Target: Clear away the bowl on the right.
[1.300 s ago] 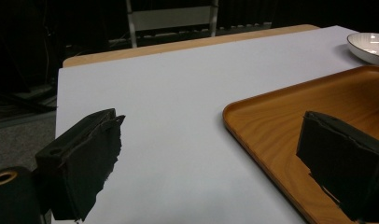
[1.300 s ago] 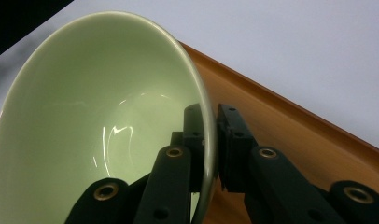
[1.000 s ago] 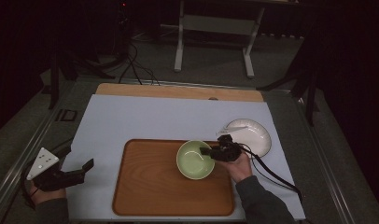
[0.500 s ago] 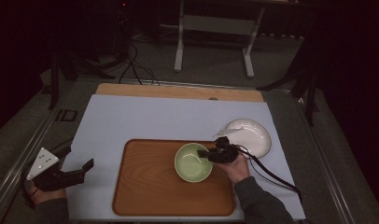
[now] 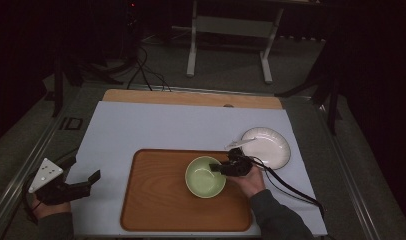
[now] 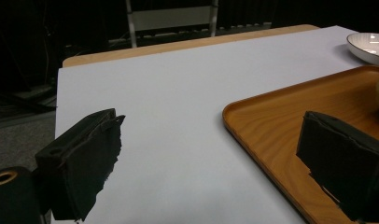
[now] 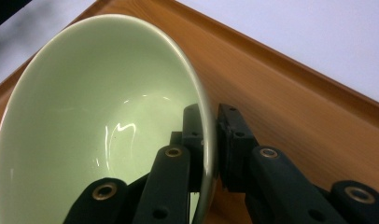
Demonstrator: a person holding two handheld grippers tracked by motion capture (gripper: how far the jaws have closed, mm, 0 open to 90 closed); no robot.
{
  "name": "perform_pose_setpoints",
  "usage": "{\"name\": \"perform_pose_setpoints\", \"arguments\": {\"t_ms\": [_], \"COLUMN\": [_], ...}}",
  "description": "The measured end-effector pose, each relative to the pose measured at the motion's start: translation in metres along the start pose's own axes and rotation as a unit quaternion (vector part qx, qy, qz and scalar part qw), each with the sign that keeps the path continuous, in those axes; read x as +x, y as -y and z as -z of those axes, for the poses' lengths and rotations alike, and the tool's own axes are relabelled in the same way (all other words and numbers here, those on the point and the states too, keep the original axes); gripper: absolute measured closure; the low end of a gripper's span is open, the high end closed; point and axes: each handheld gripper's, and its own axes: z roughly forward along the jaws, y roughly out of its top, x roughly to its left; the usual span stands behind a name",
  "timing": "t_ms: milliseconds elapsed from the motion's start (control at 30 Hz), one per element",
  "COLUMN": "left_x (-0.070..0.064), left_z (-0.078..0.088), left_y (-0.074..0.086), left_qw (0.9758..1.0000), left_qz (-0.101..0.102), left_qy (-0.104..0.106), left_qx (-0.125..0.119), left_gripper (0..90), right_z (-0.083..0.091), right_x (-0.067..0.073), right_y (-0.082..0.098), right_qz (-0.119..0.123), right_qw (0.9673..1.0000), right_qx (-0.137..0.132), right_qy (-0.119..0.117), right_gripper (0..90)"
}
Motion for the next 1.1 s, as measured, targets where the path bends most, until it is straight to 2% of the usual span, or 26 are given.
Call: {"name": "perform_pose_setpoints", "arguments": {"t_ms": [800,1100], "left_x": [0.000,0.001], "left_z": [0.000,0.002], "left_y": [0.000,0.001], "left_qw": [1.0000,1.0000], "left_qz": [0.000,0.002], "left_qy": [-0.001,-0.003], "left_qx": [0.001,-0.003], "left_gripper": [6.2,6.2], "right_z": [-0.011,-0.013], "right_x": [-0.007,-0.009], "right_y": [0.000,0.000], "right_qz": [-0.019,-0.019], "right_qw": [0.9997,0.9997], "right_qx": [0.004,0.008], "right_qy": [-0.011,-0.015], "right_gripper": [81.1,72.6]}}
